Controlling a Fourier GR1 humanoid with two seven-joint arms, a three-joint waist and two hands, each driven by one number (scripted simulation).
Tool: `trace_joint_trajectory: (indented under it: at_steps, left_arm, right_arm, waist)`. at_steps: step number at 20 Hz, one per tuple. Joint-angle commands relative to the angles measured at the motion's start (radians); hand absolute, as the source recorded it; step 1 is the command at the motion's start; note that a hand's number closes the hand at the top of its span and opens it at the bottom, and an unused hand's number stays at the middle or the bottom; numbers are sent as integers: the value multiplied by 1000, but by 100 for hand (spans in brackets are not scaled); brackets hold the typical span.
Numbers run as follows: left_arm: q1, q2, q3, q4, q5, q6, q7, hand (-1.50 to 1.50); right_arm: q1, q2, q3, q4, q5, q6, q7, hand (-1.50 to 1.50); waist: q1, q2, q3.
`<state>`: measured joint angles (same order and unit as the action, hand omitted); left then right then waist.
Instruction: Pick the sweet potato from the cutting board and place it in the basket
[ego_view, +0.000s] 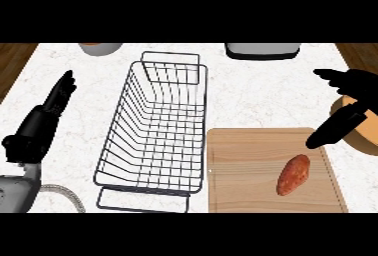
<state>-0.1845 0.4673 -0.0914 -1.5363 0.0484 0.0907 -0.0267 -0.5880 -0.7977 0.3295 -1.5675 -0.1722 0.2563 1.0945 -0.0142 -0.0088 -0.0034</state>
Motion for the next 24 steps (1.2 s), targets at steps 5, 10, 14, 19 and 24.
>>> trace_joint_trajectory:
  at_steps: [5, 10, 14, 19, 24]
  left_arm:
    - [3, -32, 19, 32, -24, -6, -42, 0]
    - [-44, -37, 6, -16, -23, -22, 48, 0]
    - [16, -32, 32, -26, -23, -36, 0, 0]
    - [-1, -57, 21, -45, -56, -30, 51, 0]
    - [-24, -110, 12, -28, -111, -5, 59, 0]
  right_arm:
    - [117, -62, -11, -117, -76, 66, 140, -150]
    - [79, -13, 78, -26, -51, 87, 145, -150]
    - [211, 20, 131, -4, 30, 43, 38, -150]
    - [262, 65, 148, -27, 81, 7, 61, -150]
    - [264, 83, 105, 0, 150, 30, 38, -150]
  waist:
    - [3, 6, 2]
    - [19, 10, 2]
    - [16, 9, 3]
    - [10, 7, 3]
    - [11, 8, 3]
